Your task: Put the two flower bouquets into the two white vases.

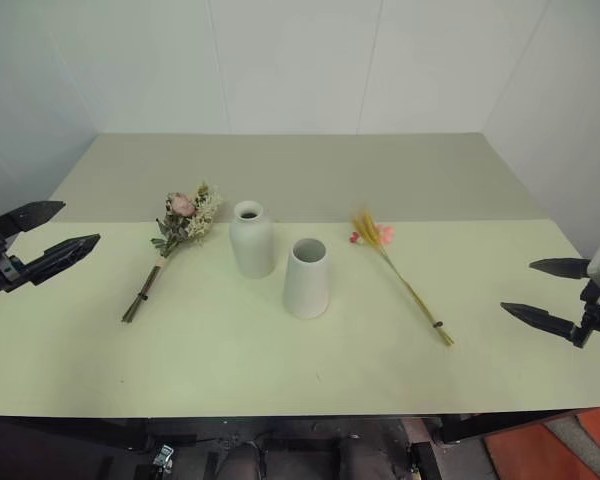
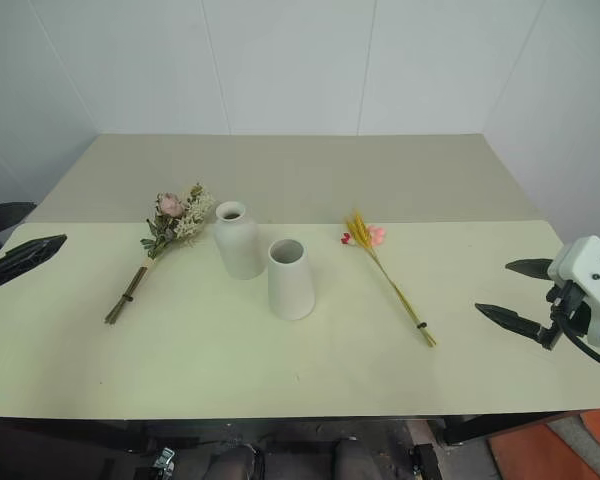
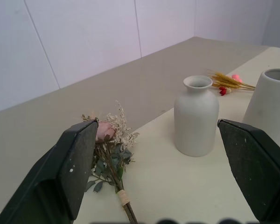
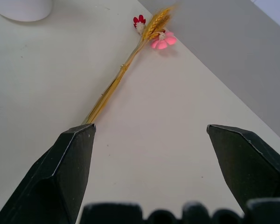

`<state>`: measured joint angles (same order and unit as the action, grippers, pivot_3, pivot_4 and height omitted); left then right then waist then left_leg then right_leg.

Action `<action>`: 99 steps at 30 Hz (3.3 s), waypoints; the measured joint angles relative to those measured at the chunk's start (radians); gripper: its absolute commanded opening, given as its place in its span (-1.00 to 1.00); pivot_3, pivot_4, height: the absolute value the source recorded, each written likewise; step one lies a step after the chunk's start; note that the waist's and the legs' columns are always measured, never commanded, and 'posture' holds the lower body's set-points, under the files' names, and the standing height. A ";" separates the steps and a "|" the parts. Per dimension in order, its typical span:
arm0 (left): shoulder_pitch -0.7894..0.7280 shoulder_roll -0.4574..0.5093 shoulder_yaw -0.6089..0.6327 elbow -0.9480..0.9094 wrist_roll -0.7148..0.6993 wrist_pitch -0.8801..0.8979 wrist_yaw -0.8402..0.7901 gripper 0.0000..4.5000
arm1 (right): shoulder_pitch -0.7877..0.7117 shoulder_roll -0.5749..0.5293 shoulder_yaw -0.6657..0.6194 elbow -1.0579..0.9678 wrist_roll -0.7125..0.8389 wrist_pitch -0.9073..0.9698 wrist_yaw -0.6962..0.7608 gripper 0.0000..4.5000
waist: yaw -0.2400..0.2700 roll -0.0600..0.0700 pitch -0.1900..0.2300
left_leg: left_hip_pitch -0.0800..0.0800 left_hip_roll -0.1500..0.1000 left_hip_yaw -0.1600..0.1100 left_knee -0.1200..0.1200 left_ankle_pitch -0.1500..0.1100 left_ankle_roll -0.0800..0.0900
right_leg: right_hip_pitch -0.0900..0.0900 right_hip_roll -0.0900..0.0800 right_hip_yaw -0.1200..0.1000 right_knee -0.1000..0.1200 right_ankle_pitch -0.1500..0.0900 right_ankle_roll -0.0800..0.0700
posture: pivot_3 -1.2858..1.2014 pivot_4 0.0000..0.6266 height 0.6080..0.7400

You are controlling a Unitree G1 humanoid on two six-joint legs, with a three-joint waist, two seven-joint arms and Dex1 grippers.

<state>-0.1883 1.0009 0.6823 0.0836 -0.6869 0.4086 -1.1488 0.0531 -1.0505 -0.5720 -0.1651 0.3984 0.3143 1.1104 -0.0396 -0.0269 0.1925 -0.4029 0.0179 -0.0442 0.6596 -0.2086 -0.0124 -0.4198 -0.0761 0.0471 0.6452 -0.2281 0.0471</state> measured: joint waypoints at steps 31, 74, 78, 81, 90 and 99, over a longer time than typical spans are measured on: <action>-0.704 -0.114 -0.681 0.544 0.406 0.406 0.311 0.98 | -0.198 -0.049 0.148 -0.168 0.131 0.133 -0.001 1.00 | 0.009 -0.003 -0.001 | -0.005 -0.003 -0.002 0.001 0.000 0.000 | -0.002 0.000 0.000 0.000 0.003 0.000 | 0.03 -0.52 1.00; -1.195 -0.565 -0.108 1.033 0.107 -0.289 0.208 -0.94 | -0.005 0.051 0.036 -0.313 0.133 0.170 -0.079 1.00 | 0.022 -0.007 0.001 | -0.004 -0.004 -0.004 0.002 0.003 -0.003 | 0.001 -0.001 -0.002 -0.002 0.004 0.006 | 0.03 -0.52 1.00; -1.202 -0.601 -0.112 1.105 0.096 -0.230 0.108 -0.94 | 0.064 0.111 0.002 -0.387 0.132 0.170 -0.123 1.00 | 0.023 -0.007 0.001 | -0.005 -0.004 -0.004 0.002 0.003 -0.003 | 0.000 -0.001 -0.002 -0.001 0.004 0.006 | 0.03 -0.52 1.00; -1.202 -0.607 -0.114 1.143 0.099 -0.227 0.092 -0.94 | 0.128 0.143 -0.039 -0.446 0.133 0.176 -0.147 1.00 | 0.021 -0.007 0.001 | -0.005 -0.004 -0.005 0.002 0.003 -0.003 | 0.000 -0.001 -0.002 -0.001 0.004 0.006 | 0.03 -0.52 1.00; -1.199 -0.613 -0.199 1.172 0.198 -0.246 0.049 -0.94 | 0.218 0.188 -0.095 -0.540 0.135 0.192 -0.204 1.00 | 0.023 -0.007 0.001 | -0.004 -0.004 -0.005 0.002 0.003 -0.003 | 0.001 0.000 -0.002 -0.002 0.004 0.006 | 0.03 -0.52 1.00; -1.167 -0.651 -0.297 1.190 0.330 -0.355 0.071 -0.94 | 0.191 0.194 -0.086 -0.529 0.134 0.195 -0.247 1.00 | 0.022 -0.007 0.001 | -0.004 -0.004 -0.005 0.002 0.003 -0.003 | 0.001 0.000 -0.002 -0.002 0.004 0.006 | 0.03 -0.52 1.00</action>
<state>-1.3555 0.3499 0.3849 1.2733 -0.3569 0.0535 -1.0780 0.2443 -0.8563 -0.6579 -0.6944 0.5327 0.5093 0.8635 -0.0172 -0.0338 0.1934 -0.4072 0.0141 -0.0489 0.6619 -0.2054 -0.0151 -0.4191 -0.0764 0.0456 0.6432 -0.2241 0.0532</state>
